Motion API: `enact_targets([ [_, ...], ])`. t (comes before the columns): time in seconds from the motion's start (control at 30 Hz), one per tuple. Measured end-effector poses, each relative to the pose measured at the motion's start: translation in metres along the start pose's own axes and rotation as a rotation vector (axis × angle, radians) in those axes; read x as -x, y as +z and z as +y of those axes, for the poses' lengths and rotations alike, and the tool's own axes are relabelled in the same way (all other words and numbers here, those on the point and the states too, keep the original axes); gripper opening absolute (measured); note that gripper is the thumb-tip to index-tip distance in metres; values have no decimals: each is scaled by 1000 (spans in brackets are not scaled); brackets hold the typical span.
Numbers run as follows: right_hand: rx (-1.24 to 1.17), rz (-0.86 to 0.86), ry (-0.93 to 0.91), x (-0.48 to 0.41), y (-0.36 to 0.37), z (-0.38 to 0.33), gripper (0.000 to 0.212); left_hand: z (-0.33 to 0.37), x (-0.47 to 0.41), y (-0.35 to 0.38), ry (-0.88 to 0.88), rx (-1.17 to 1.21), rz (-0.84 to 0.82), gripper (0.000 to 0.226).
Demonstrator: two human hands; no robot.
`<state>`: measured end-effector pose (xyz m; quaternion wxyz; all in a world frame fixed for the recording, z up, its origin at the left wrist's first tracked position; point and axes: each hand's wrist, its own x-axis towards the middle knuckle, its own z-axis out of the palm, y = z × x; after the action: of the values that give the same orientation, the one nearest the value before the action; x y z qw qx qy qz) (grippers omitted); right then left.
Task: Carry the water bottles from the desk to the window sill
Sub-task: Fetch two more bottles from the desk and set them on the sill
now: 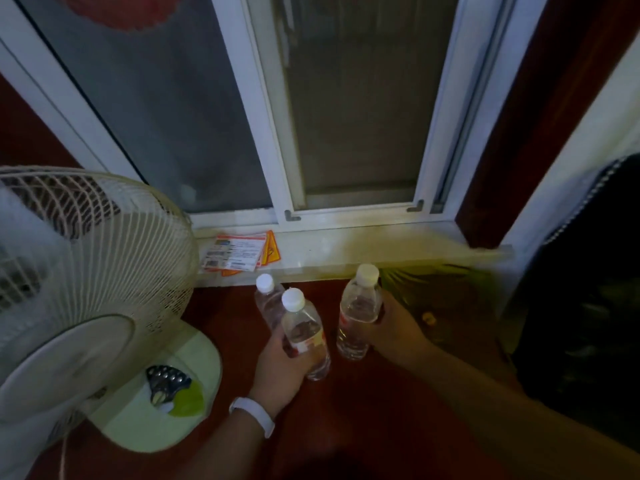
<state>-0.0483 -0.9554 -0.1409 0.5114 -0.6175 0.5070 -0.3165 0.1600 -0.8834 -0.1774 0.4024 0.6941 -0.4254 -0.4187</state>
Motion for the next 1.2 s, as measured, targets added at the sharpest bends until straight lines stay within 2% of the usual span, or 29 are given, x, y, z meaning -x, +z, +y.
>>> enact_targets([
  [0.13,23,107,58,35,12,-4,68,-3,10,-20,26,17,-86,56],
  [0.2,44,179,87,54,20,-5,77,-7,18,-28,49,44,-143,54],
  [0.4,73,363,161,122,33,-5,55,-14,41,-35,117,81,-281,61],
  [0.5,92,438,225,157,31,-9,56,-17,51,-28,144,63,-336,66],
  [0.6,78,521,263,194,25,-11,57,-15,64,-12,174,48,-391,61],
  [0.77,7,701,285,258,14,-12,52,-2,98,26,170,67,-601,59],
  [0.97,-12,903,345,340,-11,1,49,16,146,82,243,32,-769,61],
  [1.2,-126,1100,365,463,-34,20,49,37,244,152,261,-2,-1037,61],
])
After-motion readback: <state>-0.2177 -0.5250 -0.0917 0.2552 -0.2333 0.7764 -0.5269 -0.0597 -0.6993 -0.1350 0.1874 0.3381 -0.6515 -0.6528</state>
